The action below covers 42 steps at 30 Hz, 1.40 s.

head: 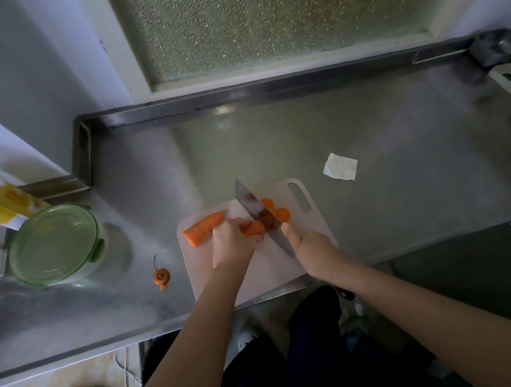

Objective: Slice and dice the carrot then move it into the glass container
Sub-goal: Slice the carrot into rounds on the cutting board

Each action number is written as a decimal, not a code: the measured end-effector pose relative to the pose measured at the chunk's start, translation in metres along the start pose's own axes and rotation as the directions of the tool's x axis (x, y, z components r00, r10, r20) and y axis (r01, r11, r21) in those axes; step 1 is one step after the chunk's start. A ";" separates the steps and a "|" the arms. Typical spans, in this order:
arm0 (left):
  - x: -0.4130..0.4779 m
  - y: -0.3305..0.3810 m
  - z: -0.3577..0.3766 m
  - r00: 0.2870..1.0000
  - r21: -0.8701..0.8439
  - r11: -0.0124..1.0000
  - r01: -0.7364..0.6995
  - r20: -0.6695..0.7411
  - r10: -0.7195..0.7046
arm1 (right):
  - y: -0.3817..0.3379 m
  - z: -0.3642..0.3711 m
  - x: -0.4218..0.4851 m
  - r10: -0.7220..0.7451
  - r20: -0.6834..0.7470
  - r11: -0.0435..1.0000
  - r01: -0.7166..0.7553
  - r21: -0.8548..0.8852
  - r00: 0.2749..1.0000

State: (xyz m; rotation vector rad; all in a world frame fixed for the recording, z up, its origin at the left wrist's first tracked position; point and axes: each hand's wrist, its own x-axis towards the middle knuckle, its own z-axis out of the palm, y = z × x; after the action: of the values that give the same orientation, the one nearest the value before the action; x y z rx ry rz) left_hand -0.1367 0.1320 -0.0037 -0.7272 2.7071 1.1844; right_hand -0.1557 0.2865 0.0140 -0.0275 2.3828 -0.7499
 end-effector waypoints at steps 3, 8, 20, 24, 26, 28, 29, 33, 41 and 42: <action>0.000 0.001 0.001 1.000 0.009 1.000 0.000 0.001 0.000 | -0.006 -0.006 0.005 -0.008 0.023 1.000 0.008 0.022 1.000; -0.003 0.001 0.000 1.000 0.014 1.000 0.003 -0.003 -0.003 | -0.011 0.014 0.011 -0.014 -0.020 1.000 0.015 0.028 1.000; -0.009 0.003 0.001 0.999 -0.058 0.998 0.020 -0.037 -0.023 | -0.015 0.010 0.029 -0.025 -0.021 0.984 0.029 0.175 0.999; -0.012 0.004 0.004 0.997 -0.071 0.996 0.046 -0.062 -0.051 | -0.014 0.011 0.030 -0.015 0.011 0.982 0.013 0.188 1.000; -0.012 0.004 0.005 0.996 -0.070 0.996 0.057 -0.064 -0.062 | -0.013 0.007 0.028 -0.031 0.007 0.982 0.029 0.187 0.999; -0.011 0.002 0.005 0.996 -0.057 0.997 0.059 -0.063 -0.063 | -0.012 0.002 0.024 -0.057 -0.006 0.983 0.057 0.173 0.998; -0.011 0.001 0.006 0.996 -0.051 0.997 0.062 -0.060 -0.065 | -0.012 -0.001 0.022 -0.063 -0.012 0.982 0.064 0.176 0.998; -0.010 -0.001 0.008 0.996 -0.044 0.998 0.051 -0.065 -0.054 | -0.015 -0.010 0.018 -0.062 -0.014 0.965 0.064 0.253 0.998; -0.009 -0.001 0.007 0.996 -0.042 0.998 0.043 -0.072 -0.046 | -0.021 -0.007 0.013 -0.048 0.000 0.971 0.047 0.233 0.999; -0.009 -0.001 0.007 0.996 -0.044 0.998 0.039 -0.073 -0.042 | -0.020 -0.006 0.013 -0.045 0.001 0.971 0.044 0.236 0.999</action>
State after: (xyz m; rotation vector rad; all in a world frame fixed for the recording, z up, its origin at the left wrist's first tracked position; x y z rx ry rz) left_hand -0.1284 0.1396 -0.0068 -0.8433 2.7199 1.2337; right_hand -0.1731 0.2697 0.0208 0.0154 2.2778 -1.0481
